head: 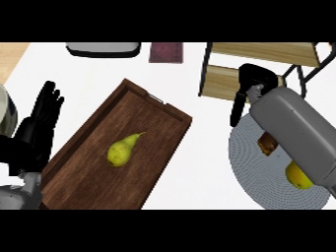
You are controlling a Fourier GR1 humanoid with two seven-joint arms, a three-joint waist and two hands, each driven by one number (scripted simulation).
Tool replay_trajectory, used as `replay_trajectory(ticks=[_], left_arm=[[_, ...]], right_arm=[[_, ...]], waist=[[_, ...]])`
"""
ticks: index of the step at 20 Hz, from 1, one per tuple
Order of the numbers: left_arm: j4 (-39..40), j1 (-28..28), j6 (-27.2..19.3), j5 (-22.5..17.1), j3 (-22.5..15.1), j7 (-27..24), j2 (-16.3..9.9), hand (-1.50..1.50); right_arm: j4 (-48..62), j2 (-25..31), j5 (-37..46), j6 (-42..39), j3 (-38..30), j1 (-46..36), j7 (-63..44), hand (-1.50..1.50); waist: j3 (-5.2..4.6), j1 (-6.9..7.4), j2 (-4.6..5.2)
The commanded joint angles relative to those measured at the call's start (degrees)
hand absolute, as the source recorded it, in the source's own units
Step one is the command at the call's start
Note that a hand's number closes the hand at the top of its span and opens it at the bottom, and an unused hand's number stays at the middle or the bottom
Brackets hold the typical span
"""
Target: Pick the sweet potato from the placemat and place it in the tiered shelf
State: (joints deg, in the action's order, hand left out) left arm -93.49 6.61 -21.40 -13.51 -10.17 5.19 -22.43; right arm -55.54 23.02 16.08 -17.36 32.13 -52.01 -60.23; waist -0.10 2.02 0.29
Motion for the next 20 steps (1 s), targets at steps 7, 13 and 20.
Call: replay_trajectory(ticks=[7, 13, 20], left_arm=[[-0.26, -0.34, 1.47, 0.1, 1.9, 0.3, -0.98, 0.0], [-0.49, -4.11, 0.21, 1.55, 0.96, -2.15, 1.98, 0.0], [1.62, -0.63, 3.23, 1.38, 4.92, -0.83, 0.72, 0.0]], right_arm=[[16.45, -4.97, 6.73, -7.93, 6.49, -3.41, -5.01, -1.5], [17.71, -6.09, 9.11, -7.72, 7.24, -1.75, -7.29, -1.5], [15.09, -4.91, 11.73, -6.98, 3.61, 2.16, -4.32, -1.5]], waist=[[0.05, -0.26, 0.19], [0.06, -1.58, -0.37], [0.08, -2.26, -0.42]])
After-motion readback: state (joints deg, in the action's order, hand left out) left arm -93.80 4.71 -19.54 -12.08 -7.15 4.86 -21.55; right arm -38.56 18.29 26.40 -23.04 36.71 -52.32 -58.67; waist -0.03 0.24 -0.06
